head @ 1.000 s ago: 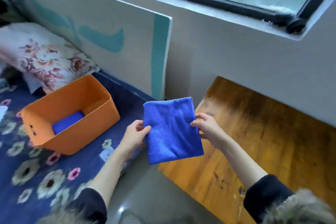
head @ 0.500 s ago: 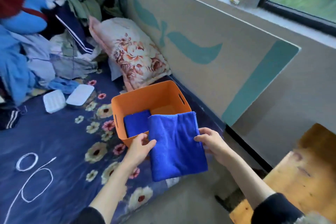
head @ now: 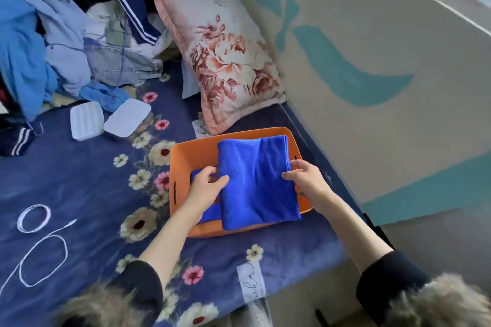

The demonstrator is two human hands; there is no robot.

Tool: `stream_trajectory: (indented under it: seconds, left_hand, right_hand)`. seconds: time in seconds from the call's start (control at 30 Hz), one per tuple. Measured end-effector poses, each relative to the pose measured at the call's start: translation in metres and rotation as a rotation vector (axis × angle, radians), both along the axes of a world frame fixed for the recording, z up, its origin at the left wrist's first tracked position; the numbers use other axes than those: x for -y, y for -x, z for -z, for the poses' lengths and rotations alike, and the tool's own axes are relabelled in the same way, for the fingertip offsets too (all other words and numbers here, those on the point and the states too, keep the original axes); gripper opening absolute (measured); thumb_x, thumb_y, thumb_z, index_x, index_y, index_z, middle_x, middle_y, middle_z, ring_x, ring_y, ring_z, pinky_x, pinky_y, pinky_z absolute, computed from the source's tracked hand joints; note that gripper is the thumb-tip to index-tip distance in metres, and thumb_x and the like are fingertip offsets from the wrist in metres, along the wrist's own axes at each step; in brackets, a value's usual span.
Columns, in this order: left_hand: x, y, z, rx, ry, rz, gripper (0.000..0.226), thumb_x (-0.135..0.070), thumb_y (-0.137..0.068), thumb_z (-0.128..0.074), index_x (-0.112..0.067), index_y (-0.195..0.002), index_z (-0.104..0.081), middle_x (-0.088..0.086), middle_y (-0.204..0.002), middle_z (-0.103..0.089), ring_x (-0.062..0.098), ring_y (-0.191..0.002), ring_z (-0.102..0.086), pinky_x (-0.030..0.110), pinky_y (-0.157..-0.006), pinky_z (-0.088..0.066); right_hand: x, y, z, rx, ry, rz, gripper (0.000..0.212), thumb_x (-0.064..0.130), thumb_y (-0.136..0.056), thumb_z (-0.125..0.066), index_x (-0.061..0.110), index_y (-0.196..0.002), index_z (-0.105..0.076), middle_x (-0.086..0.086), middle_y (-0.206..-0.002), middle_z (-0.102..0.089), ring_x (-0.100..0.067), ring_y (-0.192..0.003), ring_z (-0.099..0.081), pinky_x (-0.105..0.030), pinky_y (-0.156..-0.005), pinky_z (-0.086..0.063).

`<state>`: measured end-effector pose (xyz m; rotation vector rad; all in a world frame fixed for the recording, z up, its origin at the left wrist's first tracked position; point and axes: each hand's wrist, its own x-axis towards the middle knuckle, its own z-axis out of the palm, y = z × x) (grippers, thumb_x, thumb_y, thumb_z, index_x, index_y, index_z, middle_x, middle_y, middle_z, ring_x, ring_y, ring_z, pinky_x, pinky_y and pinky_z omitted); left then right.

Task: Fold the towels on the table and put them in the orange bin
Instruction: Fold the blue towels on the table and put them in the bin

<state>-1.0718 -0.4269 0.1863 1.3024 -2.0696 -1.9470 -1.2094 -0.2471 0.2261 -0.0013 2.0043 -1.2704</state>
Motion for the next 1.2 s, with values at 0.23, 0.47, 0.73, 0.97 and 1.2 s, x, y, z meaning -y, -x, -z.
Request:
stream_trajectory:
  seconds: [0.23,0.47,0.73,0.97,1.2]
  left_hand:
    - [0.006,0.049,0.084,0.154,-0.049,-0.065,0.011,-0.026,-0.086,-0.063,-0.028,-0.082,-0.053,0.0,-0.085,-0.06,0.019,-0.075,-0.057,0.033,-0.064,-0.045]
    - [0.003,0.07,0.171,0.298,-0.075,-0.024,0.016,-0.027,-0.088,-0.061,-0.02,-0.1,-0.052,0.002,-0.092,-0.059,0.025,-0.09,-0.06,0.044,-0.081,-0.052]
    - [0.01,0.098,0.223,0.338,-0.123,-0.027,0.013,-0.023,-0.09,-0.059,-0.02,-0.1,-0.051,-0.004,-0.083,-0.055,0.022,-0.09,-0.057,0.044,-0.084,-0.052]
    - [0.008,0.117,0.243,0.367,-0.181,-0.012,0.03,-0.024,-0.091,-0.058,-0.014,-0.119,-0.051,-0.004,-0.091,-0.052,0.022,-0.097,-0.055,0.042,-0.088,-0.051]
    - [0.007,0.114,0.245,0.393,0.022,0.041,0.019,-0.023,-0.091,-0.058,-0.01,-0.104,-0.055,0.008,-0.093,-0.065,0.024,-0.09,-0.06,0.039,-0.076,-0.053]
  right_hand:
    - [0.034,0.05,0.075,0.048,-0.196,-0.088,0.017,0.01,-0.082,-0.059,0.026,-0.084,-0.056,-0.001,-0.095,-0.064,-0.016,-0.083,-0.063,-0.031,-0.068,-0.054]
    - [0.051,0.063,0.165,0.112,-0.354,-0.102,0.032,0.011,-0.085,-0.056,0.016,-0.117,-0.051,-0.004,-0.112,-0.059,-0.019,-0.093,-0.059,-0.038,-0.084,-0.053]
    - [0.067,0.083,0.213,-0.033,-0.528,-0.255,0.039,0.015,-0.087,-0.053,0.012,-0.126,-0.046,-0.006,-0.115,-0.057,-0.028,-0.103,-0.056,-0.027,-0.074,-0.039]
    - [0.075,0.087,0.224,-0.093,-0.651,-0.331,0.044,0.011,-0.091,-0.048,0.005,-0.133,-0.036,-0.018,-0.125,-0.051,-0.036,-0.109,-0.054,-0.041,-0.088,-0.049]
    - [0.076,0.086,0.23,-0.208,-0.811,-0.443,0.045,0.011,-0.092,-0.048,0.003,-0.133,-0.031,-0.021,-0.132,-0.043,-0.035,-0.119,-0.047,-0.045,-0.1,-0.041]
